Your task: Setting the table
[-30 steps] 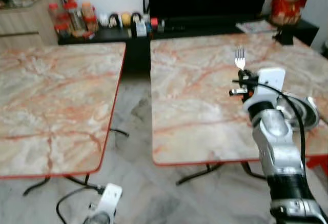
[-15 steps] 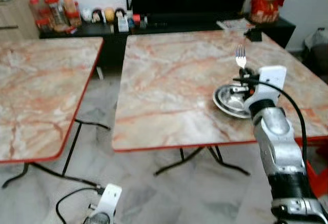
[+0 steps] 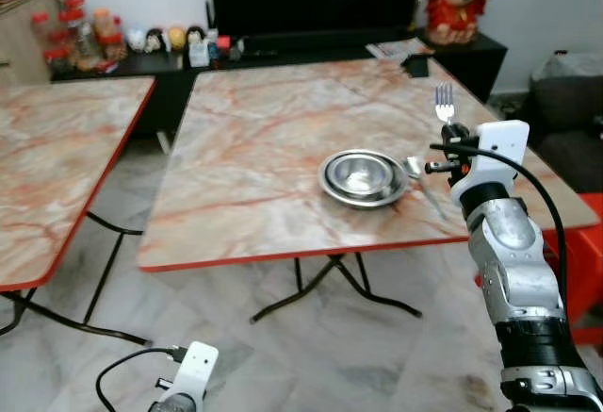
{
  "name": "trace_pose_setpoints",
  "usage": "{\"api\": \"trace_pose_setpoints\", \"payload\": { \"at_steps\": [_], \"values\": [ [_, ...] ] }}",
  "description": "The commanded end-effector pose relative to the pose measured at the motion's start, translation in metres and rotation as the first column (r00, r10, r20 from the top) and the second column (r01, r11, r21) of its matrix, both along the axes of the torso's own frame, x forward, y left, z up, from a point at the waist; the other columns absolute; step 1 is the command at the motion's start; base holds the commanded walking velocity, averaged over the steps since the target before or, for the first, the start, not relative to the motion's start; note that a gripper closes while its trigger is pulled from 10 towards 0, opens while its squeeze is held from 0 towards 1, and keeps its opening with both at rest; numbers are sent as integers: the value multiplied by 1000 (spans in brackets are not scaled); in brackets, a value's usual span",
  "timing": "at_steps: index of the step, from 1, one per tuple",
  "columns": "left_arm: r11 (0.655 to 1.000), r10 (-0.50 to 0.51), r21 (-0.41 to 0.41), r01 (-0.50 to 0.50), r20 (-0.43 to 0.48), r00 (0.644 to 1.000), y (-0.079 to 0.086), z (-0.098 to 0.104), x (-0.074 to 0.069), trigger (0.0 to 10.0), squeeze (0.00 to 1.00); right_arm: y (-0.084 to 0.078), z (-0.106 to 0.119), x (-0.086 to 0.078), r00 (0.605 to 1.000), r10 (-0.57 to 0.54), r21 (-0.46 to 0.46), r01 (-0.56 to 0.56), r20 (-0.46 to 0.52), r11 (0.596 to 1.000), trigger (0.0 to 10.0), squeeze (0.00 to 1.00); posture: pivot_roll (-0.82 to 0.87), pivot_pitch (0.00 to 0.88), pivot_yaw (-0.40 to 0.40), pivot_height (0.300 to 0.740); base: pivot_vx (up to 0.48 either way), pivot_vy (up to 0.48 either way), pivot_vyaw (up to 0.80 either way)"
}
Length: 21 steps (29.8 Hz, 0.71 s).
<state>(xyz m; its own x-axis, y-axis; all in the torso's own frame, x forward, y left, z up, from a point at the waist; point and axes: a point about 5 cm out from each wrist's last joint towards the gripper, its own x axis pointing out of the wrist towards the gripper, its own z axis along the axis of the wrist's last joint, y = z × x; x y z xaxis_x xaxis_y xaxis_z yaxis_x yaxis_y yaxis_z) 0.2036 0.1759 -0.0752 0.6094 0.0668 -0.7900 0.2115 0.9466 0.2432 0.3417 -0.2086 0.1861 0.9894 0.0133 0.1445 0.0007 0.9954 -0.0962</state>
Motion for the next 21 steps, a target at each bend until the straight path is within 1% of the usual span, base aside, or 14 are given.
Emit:
{"api": "trace_pose_setpoints", "payload": {
  "at_steps": [1, 4, 14, 21],
  "values": [
    [1000, 2, 2, -2, -1, 1000, 0, 1, 2, 10000, 0, 2, 10, 2, 1000, 6, 4, -6, 29, 1000, 10000, 0, -87, 0, 33, 728, 364, -307, 0],
    [1000, 6, 4, -6, -1, 1000, 0, 1, 2, 10000, 0, 2, 10, 2, 1000, 5, 6, -5, 28, 1000, 10000, 0, -87, 0, 33, 728, 394, -186, 0],
    [1000, 5, 4, -5, -2, 1000, 1, 1, 2, 10000, 0, 0, 9, 1, 1000, -9, 10, 8, 27, 1000, 10000, 0, -88, 0, 37, 728, 0, 0, 0],
    [1000, -1, 8, 1, 5, 1000, 0, 3, 5, 10000, 0, -1, 9, 1, 1000, -11, 9, 10, 28, 1000, 10000, 0, -92, 0, 40, 728, 0, 0, 0]
  ]
}}
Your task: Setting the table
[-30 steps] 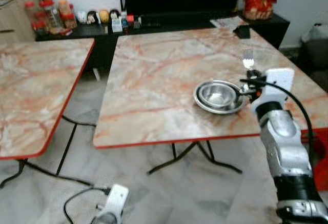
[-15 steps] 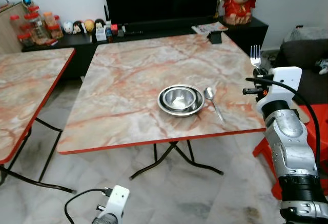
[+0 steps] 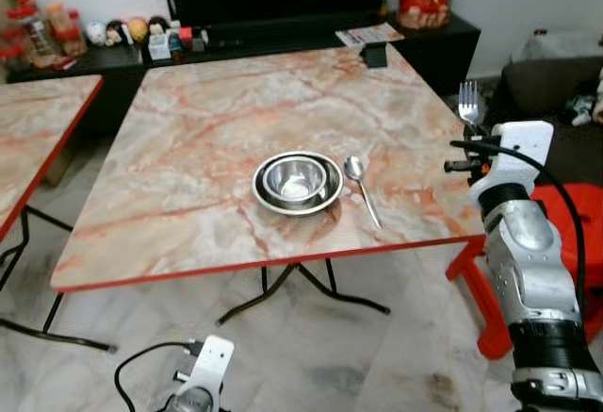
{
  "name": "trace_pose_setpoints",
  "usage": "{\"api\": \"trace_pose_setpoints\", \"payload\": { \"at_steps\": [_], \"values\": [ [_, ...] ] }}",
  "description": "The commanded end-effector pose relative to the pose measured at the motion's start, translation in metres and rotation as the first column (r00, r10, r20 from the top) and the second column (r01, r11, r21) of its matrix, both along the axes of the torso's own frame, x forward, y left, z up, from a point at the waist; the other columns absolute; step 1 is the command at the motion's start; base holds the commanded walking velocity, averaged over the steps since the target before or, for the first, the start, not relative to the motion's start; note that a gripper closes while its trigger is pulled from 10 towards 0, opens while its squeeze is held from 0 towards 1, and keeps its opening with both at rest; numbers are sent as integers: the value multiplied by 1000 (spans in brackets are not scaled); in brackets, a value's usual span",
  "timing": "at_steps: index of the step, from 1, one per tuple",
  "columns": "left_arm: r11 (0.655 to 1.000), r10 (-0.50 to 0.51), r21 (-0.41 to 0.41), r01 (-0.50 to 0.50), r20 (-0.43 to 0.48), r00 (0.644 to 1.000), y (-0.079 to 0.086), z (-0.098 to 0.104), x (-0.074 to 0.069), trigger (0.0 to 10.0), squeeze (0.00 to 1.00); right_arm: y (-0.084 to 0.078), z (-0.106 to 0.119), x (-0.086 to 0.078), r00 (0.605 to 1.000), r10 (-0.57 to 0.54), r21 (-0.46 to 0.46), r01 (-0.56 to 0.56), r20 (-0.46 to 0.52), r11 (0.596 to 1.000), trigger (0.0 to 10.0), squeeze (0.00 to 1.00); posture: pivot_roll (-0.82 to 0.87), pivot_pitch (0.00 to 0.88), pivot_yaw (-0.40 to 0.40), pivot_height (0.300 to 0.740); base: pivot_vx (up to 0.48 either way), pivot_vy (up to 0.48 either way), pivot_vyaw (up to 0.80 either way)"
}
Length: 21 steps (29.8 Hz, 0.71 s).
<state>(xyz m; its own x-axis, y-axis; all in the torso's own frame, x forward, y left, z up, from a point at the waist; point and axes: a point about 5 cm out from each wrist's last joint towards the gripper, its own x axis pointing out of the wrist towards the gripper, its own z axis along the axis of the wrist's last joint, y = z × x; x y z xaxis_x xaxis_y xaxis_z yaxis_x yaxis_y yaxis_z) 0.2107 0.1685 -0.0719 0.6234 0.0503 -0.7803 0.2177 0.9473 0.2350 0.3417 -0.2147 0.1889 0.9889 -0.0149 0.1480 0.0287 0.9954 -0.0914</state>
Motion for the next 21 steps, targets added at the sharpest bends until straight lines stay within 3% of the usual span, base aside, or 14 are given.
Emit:
{"api": "trace_pose_setpoints", "payload": {
  "at_steps": [1, 12, 21],
  "values": [
    [1000, 9, 25, -9, -10, 1000, 8, 0, -1, 10000, 0, 5, 6, 1, 1000, 17, 3, -17, 25, 1000, 10000, 0, -92, 0, 40, 728, 0, 0, 0],
    [999, 13, 33, -13, -18, 1000, 8, -1, -2, 10000, 0, 5, 6, 1, 999, 23, -7, -23, 23, 1000, 10000, 0, -93, 0, 37, 728, 0, 0, 0],
    [999, 16, 44, -15, -21, 1000, 10, -1, -2, 10000, 0, 9, 5, 2, 999, 35, -30, -35, 14, 999, 10000, 0, -92, 0, 36, 728, 264, 0, 0]
  ]
}}
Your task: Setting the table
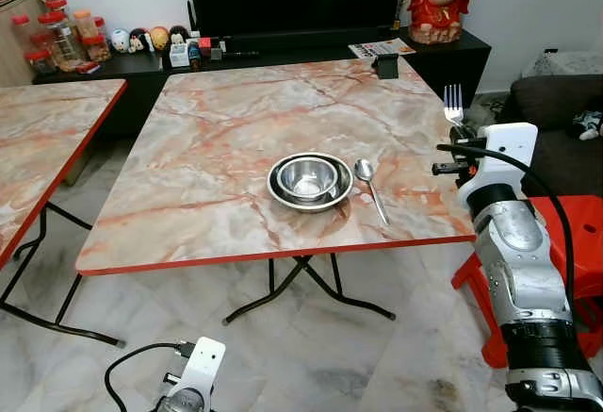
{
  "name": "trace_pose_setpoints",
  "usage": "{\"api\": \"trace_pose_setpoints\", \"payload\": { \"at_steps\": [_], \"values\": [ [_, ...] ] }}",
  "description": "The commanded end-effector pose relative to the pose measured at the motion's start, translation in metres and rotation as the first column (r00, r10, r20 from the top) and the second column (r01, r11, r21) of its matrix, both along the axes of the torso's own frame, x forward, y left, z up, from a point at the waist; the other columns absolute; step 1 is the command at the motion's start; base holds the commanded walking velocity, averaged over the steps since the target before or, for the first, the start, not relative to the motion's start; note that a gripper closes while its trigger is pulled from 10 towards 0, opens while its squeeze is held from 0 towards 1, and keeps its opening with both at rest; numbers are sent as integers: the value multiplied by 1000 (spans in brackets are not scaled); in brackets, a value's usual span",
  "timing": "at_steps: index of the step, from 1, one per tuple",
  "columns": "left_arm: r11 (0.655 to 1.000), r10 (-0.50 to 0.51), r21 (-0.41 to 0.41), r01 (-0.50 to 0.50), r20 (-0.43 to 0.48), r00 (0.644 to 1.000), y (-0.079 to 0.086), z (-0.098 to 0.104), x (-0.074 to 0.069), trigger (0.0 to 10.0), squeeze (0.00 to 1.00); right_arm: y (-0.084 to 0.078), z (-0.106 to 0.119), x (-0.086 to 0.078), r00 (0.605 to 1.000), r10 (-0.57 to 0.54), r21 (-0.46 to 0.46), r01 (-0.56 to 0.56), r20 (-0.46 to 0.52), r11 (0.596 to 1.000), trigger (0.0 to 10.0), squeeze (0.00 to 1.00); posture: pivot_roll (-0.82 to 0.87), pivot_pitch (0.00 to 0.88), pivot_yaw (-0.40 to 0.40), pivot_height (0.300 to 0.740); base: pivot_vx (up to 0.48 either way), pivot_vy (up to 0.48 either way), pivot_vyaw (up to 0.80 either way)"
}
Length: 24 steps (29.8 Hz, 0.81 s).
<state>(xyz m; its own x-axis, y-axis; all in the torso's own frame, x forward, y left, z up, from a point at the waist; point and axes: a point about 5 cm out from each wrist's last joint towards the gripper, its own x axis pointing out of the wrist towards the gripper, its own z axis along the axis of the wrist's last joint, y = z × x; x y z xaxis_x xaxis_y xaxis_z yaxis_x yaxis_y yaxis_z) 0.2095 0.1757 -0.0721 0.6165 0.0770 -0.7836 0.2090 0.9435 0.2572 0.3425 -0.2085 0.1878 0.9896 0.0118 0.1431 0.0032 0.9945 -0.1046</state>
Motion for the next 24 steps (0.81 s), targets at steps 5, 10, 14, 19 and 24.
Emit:
{"api": "trace_pose_setpoints", "payload": {
  "at_steps": [5, 10, 14, 19, 24],
  "values": [
    [1000, 7, 21, -7, -13, 1000, 3, -1, -1, 10000, 0, 2, 6, 1, 1000, 10, -24, -10, 15, 1000, 10000, 0, -95, 0, 36, 728, 305, 0, 0],
    [1000, 9, 20, -9, -14, 1000, 3, -1, -1, 10000, 0, 0, 3, 1, 1000, -3, -31, 3, -7, 1000, 10000, 0, -94, 0, 34, 728, 319, 0, 492],
    [1000, 11, 20, -10, -16, 1000, 3, -1, -1, 10000, 0, -3, 3, 1, 1000, -16, -17, 16, -14, 1000, 10000, 0, -95, 0, 33, 728, 321, 0, 277],
    [1000, 13, 20, -13, -17, 1000, 3, -1, -2, 10000, 0, -3, 3, 2, 1000, -17, -21, 17, -15, 1000, 10000, 0, -94, 0, 34, 728, 324, 0, 0],
    [1000, 13, 20, -13, -17, 1000, 3, -1, -2, 10000, 0, -3, 3, 1, 1000, -16, -18, 15, -13, 1000, 10000, 0, -94, 0, 34, 728, 322, 0, 0]
  ]
}}
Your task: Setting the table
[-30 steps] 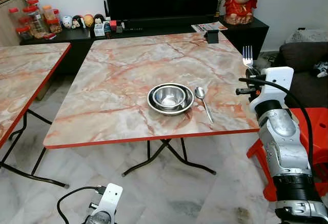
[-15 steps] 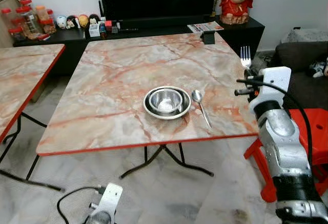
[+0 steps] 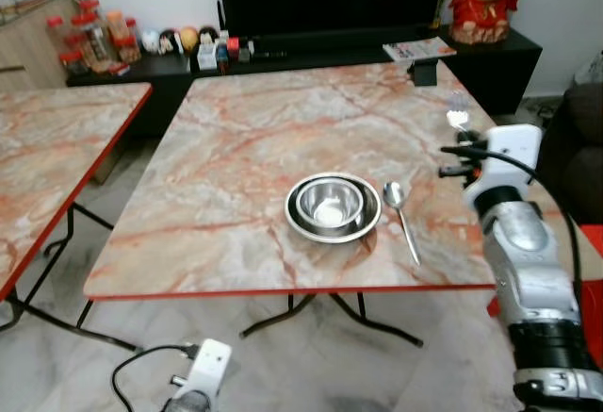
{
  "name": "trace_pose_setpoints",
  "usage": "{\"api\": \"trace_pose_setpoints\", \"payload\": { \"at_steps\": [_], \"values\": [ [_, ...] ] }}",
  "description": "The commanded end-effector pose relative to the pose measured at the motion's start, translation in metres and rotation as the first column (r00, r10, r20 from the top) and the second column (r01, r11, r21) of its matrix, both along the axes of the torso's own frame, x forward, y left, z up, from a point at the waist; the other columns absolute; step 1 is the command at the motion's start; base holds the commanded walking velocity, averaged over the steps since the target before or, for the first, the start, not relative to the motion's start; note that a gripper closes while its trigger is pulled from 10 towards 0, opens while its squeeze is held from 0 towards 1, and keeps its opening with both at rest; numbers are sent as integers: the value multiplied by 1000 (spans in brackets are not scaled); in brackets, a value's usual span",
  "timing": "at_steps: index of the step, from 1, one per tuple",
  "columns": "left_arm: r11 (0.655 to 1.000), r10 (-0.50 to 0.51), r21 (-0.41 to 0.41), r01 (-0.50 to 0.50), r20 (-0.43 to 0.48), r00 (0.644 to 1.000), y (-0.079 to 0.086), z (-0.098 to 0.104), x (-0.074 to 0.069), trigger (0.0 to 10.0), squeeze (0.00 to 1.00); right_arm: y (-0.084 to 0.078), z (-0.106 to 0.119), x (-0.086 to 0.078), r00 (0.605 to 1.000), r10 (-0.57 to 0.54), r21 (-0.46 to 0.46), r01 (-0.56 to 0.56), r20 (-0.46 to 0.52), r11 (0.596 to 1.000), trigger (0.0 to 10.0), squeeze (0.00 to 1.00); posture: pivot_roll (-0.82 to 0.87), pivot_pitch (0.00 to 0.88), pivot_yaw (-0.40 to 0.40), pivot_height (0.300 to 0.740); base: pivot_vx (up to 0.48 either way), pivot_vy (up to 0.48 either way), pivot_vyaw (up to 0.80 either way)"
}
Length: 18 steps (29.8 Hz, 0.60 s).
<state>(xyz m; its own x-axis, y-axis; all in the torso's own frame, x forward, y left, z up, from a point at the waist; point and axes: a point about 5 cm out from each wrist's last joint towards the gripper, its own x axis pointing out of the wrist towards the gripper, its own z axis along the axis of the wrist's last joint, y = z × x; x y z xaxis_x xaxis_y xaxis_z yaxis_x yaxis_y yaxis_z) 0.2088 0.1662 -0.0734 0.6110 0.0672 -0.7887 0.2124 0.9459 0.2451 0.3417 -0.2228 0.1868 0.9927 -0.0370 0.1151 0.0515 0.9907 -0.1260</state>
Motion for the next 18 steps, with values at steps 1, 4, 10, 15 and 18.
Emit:
{"api": "trace_pose_setpoints", "payload": {
  "at_steps": [1, 4, 10, 15, 18],
  "values": [
    [999, 14, 30, -14, -10, 1000, 13, 0, -1, 10000, 0, 12, 4, 2, 999, 37, 3, -37, 15, 999, 10000, 0, -94, 0, 34, 728, 322, 0, 0],
    [999, 14, 30, -14, -10, 1000, 13, 0, -1, 10000, 0, 11, 4, 2, 999, 35, 3, -35, 14, 999, 10000, 0, -95, 0, 35, 728, 320, 0, 0],
    [1000, 7, 31, -6, -11, 1000, 12, 0, -1, 10000, 0, 10, 3, 2, 999, 31, 4, -31, 11, 1000, 10000, 0, -96, 0, 38, 728, 326, -52, 0],
    [999, 4, 32, -4, -11, 1000, 12, 0, -2, 10000, 0, 11, 3, 1, 1000, 29, 4, -29, 9, 1000, 10000, 0, -98, 0, 39, 728, 305, -366, 0],
    [999, 5, 32, -5, -11, 1000, 12, 0, -2, 10000, 0, 10, 3, 2, 1000, 28, 5, -28, 9, 1000, 10000, 0, -98, 0, 39, 728, 290, -380, 0]
  ]
}}
